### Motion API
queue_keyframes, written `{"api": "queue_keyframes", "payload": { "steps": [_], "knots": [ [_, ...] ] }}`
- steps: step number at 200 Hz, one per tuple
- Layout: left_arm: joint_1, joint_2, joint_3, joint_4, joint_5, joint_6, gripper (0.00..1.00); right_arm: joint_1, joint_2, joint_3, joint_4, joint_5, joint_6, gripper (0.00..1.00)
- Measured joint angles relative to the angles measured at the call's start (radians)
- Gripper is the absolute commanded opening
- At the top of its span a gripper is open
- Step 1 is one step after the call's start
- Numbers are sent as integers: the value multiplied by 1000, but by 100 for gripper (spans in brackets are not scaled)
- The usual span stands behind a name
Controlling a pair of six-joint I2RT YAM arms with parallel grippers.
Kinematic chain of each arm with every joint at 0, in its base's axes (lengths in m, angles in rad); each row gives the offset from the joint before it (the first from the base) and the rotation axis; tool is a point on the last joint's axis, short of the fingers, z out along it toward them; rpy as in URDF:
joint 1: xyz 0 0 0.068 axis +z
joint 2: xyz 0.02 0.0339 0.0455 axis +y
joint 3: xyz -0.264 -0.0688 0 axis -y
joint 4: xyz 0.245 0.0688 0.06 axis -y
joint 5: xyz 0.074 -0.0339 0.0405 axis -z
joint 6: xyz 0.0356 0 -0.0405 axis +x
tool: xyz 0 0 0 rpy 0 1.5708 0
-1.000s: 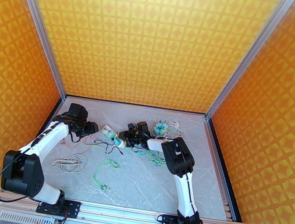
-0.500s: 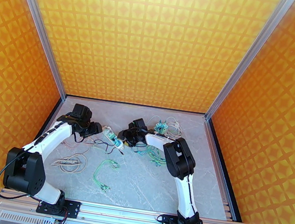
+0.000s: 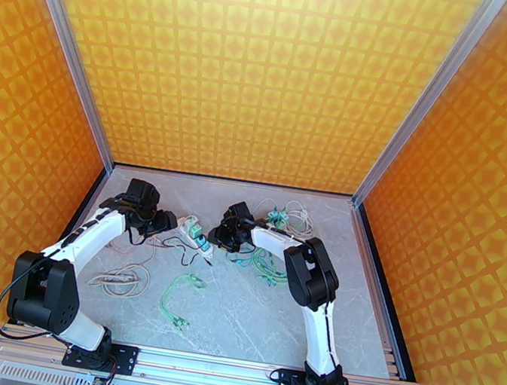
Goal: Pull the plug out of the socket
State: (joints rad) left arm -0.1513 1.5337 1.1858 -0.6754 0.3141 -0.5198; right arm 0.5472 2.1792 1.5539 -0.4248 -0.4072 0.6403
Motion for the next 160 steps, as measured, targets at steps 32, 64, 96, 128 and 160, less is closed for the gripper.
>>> {"api": "queue_keyframes", "payload": {
  "steps": [32,64,96,128,160],
  "knots": [
    [-23,0,0,8,2,-1,59,-1,-89,-46,-33,40,-51,54],
    [-49,-2,0,42,4,-13,59,2,-255,-168,40,61,-116,54],
    [-63,-3,0,74,5,-27,59,36,-399,-323,182,106,-215,53],
    [-64,-3,0,82,4,-30,59,109,-415,-375,242,158,-366,50],
    [-64,-12,0,82,3,-30,60,165,-405,-383,270,196,-494,51]
  ]
}}
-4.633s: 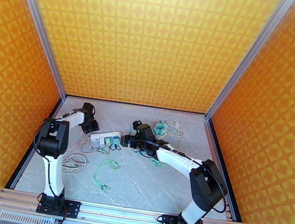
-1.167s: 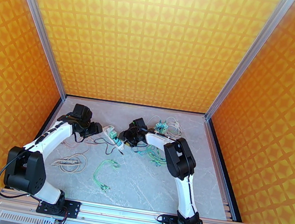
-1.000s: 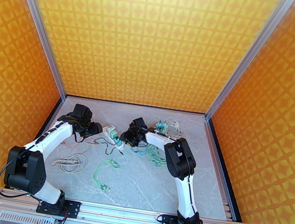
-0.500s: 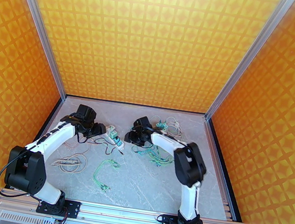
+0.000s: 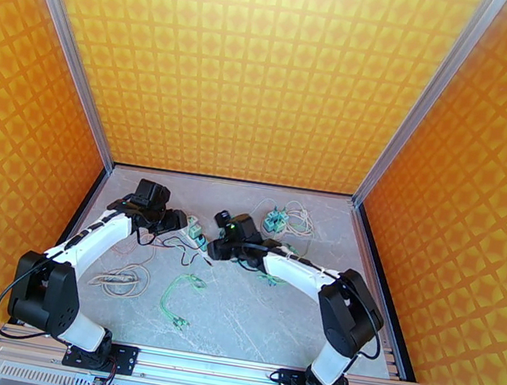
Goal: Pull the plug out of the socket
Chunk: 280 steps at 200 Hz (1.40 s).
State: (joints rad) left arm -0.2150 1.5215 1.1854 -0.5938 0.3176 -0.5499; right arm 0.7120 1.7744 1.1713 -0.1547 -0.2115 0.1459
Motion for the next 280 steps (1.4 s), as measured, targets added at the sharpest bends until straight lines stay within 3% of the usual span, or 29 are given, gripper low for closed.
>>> {"api": "queue_keyframes", "payload": {
  "steps": [122,191,241,280],
  "knots": [
    [26,-89,-28,-13,-1,0,61,19,206,140,10,56,-198,53],
    [31,-94,-28,-54,-1,4,61,21,315,245,-6,63,-249,43],
    [32,-94,-19,-71,-1,5,61,12,328,285,-55,154,-251,42],
    [32,-94,-17,-76,-1,5,61,-32,319,274,-63,169,-241,35]
  ]
}}
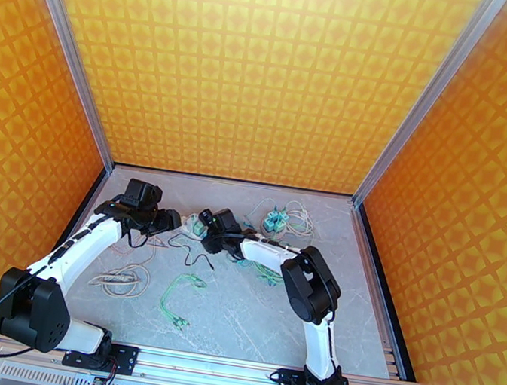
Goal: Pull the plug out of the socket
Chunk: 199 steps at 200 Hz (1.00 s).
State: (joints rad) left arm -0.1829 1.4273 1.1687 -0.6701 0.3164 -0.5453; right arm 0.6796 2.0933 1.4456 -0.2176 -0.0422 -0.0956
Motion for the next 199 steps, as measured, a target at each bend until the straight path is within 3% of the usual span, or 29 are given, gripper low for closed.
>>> {"api": "queue_keyframes", "payload": {
  "steps": [88,116,148,178,189,199],
  "knots": [
    [-2,0,0,1,-3,0,61,58,-205,-266,17,-44,177,42],
    [-15,0,-11,6,-3,-2,61,103,-218,-277,32,-44,257,52],
    [-49,-3,-44,25,-11,-33,60,122,-246,-309,53,-35,327,71],
    [-130,-16,-56,31,-69,-84,59,112,-357,-383,59,16,365,79],
    [-171,-25,-56,32,-97,-106,58,100,-413,-411,65,27,386,89],
    [-206,-31,-56,32,-125,-122,57,84,-459,-432,74,35,401,90]
  ]
}}
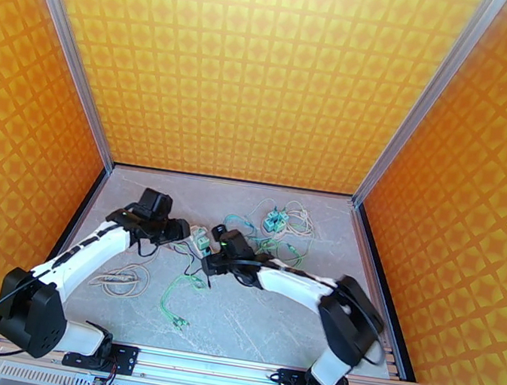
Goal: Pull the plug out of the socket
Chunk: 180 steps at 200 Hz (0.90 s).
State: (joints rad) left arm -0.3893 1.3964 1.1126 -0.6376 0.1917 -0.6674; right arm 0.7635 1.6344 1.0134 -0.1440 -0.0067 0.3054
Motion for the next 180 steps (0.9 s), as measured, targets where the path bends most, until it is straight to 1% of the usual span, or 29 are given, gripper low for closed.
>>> {"api": "queue_keyframes", "payload": {
  "steps": [4,7,16,57,73,113,150,180],
  "knots": [
    [-14,-2,0,0,-11,-10,57,-6,-16,-7,3,2,12,91],
    [-24,-3,0,0,-19,-13,57,-13,-29,-13,6,5,14,95],
    [-52,-6,0,1,-40,-29,56,-32,-61,-31,15,7,34,98],
    [-179,13,15,-6,-129,-103,53,-86,-137,-88,2,65,134,98],
    [-242,49,44,-10,-167,-128,48,-100,-168,-122,-5,92,178,98],
    [-373,144,98,-9,-212,-167,48,-146,-227,-169,-33,150,260,98],
    [-437,234,182,-8,-224,-167,48,-180,-249,-192,-63,191,313,99],
    [-447,302,227,3,-227,-166,47,-190,-273,-222,-82,199,335,98]
  ]
}}
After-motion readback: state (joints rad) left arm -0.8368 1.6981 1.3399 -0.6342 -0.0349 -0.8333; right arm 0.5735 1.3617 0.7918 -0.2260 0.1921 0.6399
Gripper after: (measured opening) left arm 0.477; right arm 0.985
